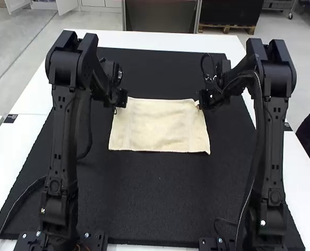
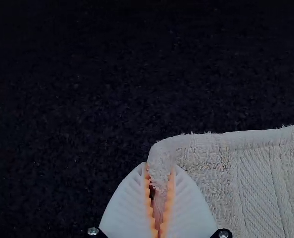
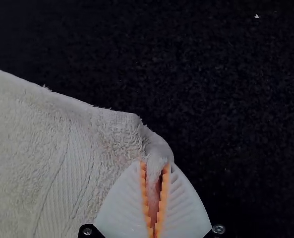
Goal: Fold the towel.
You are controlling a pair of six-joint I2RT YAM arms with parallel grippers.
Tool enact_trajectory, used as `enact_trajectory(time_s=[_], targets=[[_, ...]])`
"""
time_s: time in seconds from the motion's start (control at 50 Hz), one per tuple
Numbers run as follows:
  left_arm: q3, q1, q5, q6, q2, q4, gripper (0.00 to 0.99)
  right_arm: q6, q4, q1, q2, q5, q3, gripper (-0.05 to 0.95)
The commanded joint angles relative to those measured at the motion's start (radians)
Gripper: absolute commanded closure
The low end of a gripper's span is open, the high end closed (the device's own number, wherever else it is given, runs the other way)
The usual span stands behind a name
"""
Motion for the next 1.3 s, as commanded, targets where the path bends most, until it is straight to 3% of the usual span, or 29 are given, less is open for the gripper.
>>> enact_trajectory(time_s=[0.0, 0.22, 0.38, 0.54, 0.66, 0.72, 0.82, 1.04, 1.18, 1.28], targets=[[0.051, 0.017, -0.014, 0.023, 0.008, 0.004, 0.969, 0.001, 0.003, -0.019, -0.078, -0.049, -0.001, 0.92], [0.097, -0.003, -0.012, 0.048, -0.036, -0.027, 0.969, 0.002, 0.104, -0.041, -0.158, 0.002, -0.015, 0.92], [0.121, -0.029, -0.014, 0.046, -0.099, -0.099, 0.969, 0.020, 0.103, -0.064, -0.230, -0.006, -0.019, 0.92], [0.129, -0.027, -0.014, 0.048, -0.151, -0.065, 0.969, 0.030, 0.134, -0.097, -0.311, -0.009, -0.078, 0.92], [0.163, -0.021, -0.014, 0.054, -0.167, -0.099, 0.969, 0.040, 0.123, -0.117, -0.310, -0.018, -0.093, 0.92], [0.178, -0.012, -0.014, 0.051, -0.179, -0.153, 0.969, 0.033, 0.081, -0.131, -0.317, -0.047, -0.101, 0.92], [0.167, 0.001, -0.012, 0.049, -0.202, -0.173, 0.969, 0.004, 0.043, -0.139, -0.353, -0.063, -0.128, 0.92], [0.112, 0.008, -0.012, 0.046, -0.246, -0.099, 0.969, 0.001, 0.089, -0.151, -0.432, -0.066, -0.219, 0.92], [0.097, 0.010, -0.002, 0.046, -0.305, -0.233, 0.969, -0.004, 0.080, -0.153, -0.485, -0.075, -0.245, 0.92], [0.044, 0.005, 0.015, 0.046, -0.363, -0.231, 0.969, -0.007, 0.057, -0.151, -0.518, -0.075, -0.274, 0.92]])
